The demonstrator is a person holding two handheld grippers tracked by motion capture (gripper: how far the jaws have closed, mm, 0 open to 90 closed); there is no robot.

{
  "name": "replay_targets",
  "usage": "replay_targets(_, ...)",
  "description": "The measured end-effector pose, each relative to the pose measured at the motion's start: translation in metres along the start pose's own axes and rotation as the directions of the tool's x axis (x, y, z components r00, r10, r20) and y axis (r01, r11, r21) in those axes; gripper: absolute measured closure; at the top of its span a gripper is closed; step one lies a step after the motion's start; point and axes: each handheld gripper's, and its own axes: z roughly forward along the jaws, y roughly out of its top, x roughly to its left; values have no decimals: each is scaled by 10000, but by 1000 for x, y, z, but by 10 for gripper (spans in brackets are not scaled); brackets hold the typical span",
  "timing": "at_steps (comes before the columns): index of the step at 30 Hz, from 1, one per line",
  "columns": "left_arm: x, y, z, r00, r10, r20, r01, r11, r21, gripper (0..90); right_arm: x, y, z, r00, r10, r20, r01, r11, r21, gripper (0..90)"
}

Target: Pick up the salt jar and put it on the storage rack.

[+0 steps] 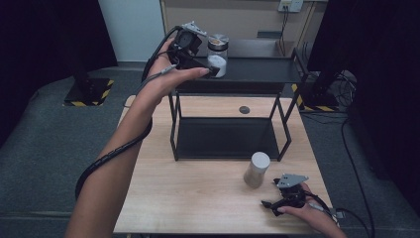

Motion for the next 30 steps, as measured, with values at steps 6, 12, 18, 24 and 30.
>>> replay_targets(6,-20,-19,-15,9992,341,184,-340,9994,-54,31,0,0,0,10000,21,-4,-21,10000,20,17)
replay_targets(12,-43,-49,-23,9970,668,388,-663,9977,-153,31,0,0,0,10000,35,-3,-35,10000,6,16)
replay_targets(18,-66,-88,-20,9950,771,634,-778,9969,85,30,2,0,0,10000,56,70,-56,10000,-16,16)
replay_targets(24,-80,-131,-9,9938,421,1031,-458,9984,337,31,4,0,0,9998,141,116,-141,9999,3,16)
replay_targets(30,-94,-169,7,9927,185,1193,-272,9970,718,31,5,-1,-1,9996,200,175,-200,9998,12,17)
